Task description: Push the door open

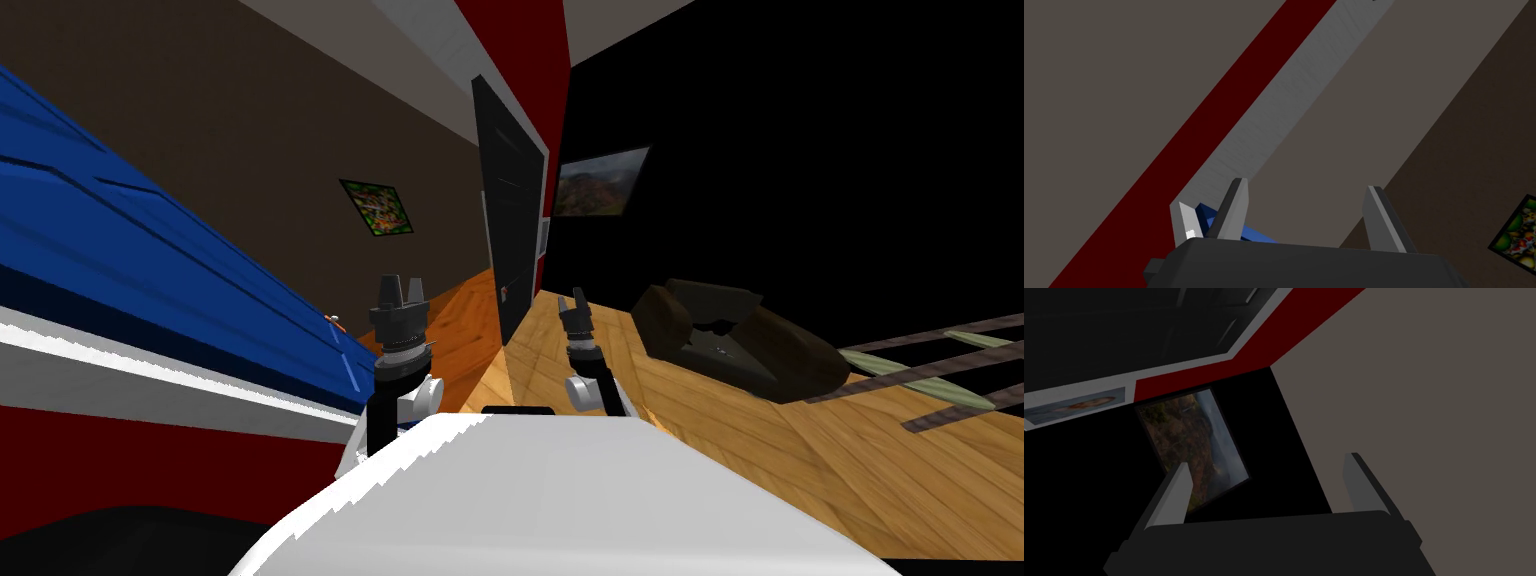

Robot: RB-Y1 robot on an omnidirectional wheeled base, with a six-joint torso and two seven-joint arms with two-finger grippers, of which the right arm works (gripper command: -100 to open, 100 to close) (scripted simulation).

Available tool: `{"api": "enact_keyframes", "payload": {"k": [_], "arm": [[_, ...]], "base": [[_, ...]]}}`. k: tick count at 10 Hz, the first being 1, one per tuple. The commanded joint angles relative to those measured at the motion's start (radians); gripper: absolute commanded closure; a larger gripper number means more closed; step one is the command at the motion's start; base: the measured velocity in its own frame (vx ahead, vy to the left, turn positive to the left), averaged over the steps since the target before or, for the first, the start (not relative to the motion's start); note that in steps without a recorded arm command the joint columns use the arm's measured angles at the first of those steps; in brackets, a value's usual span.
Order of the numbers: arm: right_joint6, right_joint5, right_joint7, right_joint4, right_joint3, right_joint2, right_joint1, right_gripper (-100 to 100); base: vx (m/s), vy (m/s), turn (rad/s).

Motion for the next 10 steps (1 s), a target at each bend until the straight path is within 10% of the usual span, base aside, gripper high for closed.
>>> {"api": "enact_keyframes", "payload": {"k": [1, 10], "arm": [[-0.016, -0.001, -0.006, 0.035, 0.023, -0.008, -0.009, -100], [-0.075, -0.009, -0.045, 0.259, 0.203, -0.052, -0.101, -100]], "base": [[0.116, -0.024, -0.020], [0.134, -0.030, -0.024]]}}
